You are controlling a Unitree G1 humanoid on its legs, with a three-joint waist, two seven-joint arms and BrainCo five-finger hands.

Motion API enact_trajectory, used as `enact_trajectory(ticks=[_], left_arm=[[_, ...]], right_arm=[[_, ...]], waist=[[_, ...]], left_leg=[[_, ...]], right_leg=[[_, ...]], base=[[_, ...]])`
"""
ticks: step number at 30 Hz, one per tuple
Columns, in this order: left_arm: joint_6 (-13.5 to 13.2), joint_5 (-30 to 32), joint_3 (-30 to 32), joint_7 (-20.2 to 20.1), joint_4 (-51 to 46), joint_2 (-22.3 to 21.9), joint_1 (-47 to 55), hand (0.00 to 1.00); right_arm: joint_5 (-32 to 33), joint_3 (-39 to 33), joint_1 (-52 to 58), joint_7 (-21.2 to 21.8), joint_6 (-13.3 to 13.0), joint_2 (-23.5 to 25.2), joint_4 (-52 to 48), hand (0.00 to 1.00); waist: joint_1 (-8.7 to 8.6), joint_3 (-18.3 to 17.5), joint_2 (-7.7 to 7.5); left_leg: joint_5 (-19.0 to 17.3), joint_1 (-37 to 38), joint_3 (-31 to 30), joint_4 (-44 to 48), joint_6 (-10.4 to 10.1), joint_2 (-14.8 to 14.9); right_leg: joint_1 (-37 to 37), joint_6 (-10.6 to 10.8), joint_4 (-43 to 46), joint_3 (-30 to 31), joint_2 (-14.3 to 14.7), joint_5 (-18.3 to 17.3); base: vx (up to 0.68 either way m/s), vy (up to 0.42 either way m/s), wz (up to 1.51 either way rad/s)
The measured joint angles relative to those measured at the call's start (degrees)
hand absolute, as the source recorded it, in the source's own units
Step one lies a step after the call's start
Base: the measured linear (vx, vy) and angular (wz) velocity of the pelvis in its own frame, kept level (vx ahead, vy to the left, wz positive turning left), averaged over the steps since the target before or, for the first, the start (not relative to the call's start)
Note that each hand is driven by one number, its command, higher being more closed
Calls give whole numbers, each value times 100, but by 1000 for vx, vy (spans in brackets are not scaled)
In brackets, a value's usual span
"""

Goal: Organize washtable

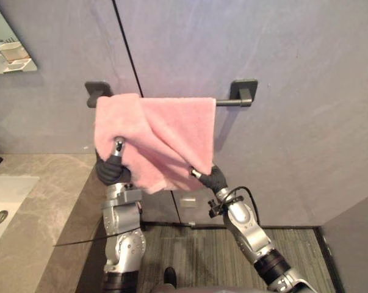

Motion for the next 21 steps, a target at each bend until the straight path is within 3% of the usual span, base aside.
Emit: enact_trajectory(ticks=[21], left_arm=[[24,150,180,438,563,-241,228,100]], right_arm=[[-1,-183,117,-76,125,135,-8,100]], waist=[[-2,7,-78]], left_leg=[[-1,1,1,0,-1,6]], right_leg=[[-8,1,-2,3,3,0]], base=[[0,0,0]])
